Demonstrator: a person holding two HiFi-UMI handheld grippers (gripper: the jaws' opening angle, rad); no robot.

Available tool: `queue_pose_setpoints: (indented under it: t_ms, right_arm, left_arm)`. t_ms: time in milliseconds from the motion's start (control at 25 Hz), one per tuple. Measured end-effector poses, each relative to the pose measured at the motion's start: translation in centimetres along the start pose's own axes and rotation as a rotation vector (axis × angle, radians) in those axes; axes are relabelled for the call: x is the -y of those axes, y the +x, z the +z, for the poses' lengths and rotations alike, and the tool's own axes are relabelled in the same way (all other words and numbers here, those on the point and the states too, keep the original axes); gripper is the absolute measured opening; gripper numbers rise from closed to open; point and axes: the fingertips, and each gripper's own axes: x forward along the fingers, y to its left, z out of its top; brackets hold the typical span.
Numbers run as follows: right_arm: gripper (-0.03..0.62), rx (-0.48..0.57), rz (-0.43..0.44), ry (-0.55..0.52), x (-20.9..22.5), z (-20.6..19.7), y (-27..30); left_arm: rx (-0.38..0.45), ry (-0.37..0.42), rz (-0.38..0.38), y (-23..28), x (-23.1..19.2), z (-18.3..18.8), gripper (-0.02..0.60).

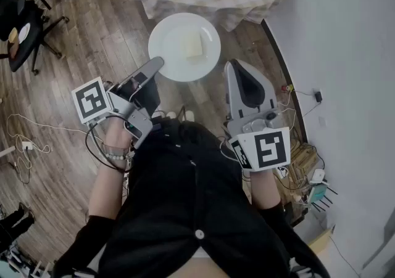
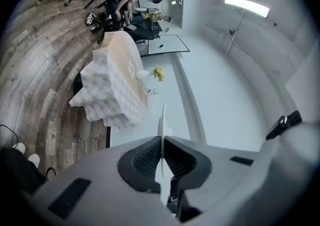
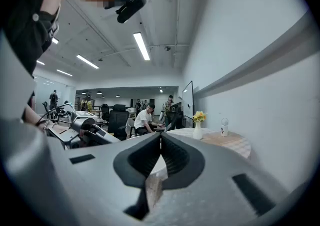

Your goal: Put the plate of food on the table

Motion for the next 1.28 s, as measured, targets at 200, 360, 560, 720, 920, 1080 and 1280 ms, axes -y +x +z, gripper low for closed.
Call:
queue_pose_setpoints:
  t_ms: [200,360,560,720,920,1080,1280]
  right_arm:
    - [0.000,-0.002,0.000,0.007,0.3,-0.2,-0.4]
    - [0.000,-0.003,0.005,0.009,0.2,-0.3,-0.6]
    - [0.000,-0.034,0.004,0.137,0.5,-1.4,-0.5]
    - [0.001,-0.094,-0.016,0.364,1.5,-3.7,-0.2]
    - [0.075,-0.133,0.029,0.624,1.3,-5.9,0.3]
    - [0.087,-0.153,0.036,0.760,1.0,-7.3,0.9]
    - [0.073,-0.116,0.116,0.871,-0.1,-6.9,2.0]
  left_arm:
    - [0.001,-0.008,0.003,0.1,-0.2,-0.5,0.012]
    - [-0.006,-0.006,-0.003,0.3,-0.1,-0.9,0.012]
    - [-0.005,-0.014,-0.002,0.1,-0.1,-1.2,0.012]
    - [-0.006,-0.018,0.001,0.0,-0.3,-1.2,0.012]
    - [-0.008,-0.029,-0.009,-0.2,-0.4,-1.3,0.012]
    - [-0.022,-0.037,-0.017,0.0,-0.4,-1.6,0.012]
    - [-0.032,-0.046,-0.028,-0.1,-0.4,-1.6,0.012]
